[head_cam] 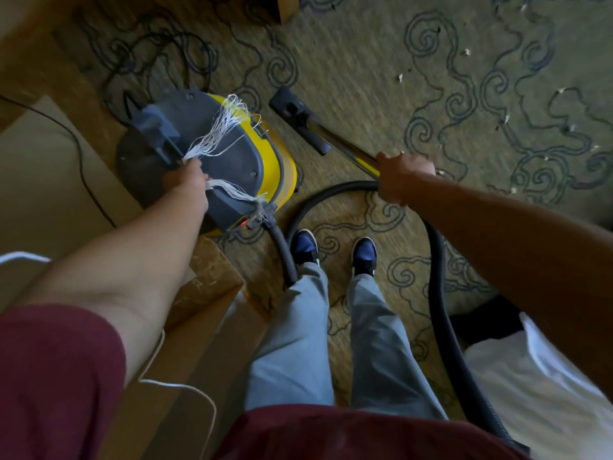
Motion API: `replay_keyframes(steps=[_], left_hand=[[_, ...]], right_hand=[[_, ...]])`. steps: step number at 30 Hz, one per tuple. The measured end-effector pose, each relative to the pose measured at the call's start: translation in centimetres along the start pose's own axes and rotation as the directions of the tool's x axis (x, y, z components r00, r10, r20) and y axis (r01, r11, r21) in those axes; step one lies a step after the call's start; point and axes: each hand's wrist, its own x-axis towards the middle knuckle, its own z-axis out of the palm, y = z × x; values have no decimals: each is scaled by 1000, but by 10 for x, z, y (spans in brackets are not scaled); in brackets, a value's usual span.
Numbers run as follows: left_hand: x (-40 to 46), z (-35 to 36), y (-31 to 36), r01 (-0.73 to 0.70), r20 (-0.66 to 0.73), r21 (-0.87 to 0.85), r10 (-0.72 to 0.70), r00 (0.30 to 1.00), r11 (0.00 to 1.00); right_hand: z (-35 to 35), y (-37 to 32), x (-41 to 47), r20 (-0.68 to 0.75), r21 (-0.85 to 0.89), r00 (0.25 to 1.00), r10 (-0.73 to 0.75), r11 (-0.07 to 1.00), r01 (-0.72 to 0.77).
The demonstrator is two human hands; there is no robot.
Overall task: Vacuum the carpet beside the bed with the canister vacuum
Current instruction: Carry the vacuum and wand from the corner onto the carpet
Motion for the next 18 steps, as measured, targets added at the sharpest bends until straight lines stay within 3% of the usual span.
replay_keyframes(steps=[5, 11, 15, 18], left_hand=[[1, -15, 1, -52, 85, 256, 32, 996, 965], [-28, -31, -18, -223, 100, 409, 199, 975, 885], [-63, -34, -43, -388, 237, 526, 308, 922, 757], [-83, -44, -64, -428, 247, 630, 355, 901, 648]], right_hand=[[12, -4, -15, -68, -40, 997, -32, 999, 30], [20, 6, -35, -44, -69, 997, -58, 996, 55], [26, 24, -52, -49, -62, 995, -84, 995, 81], [32, 35, -67, -34, -29, 996, -83, 996, 82]])
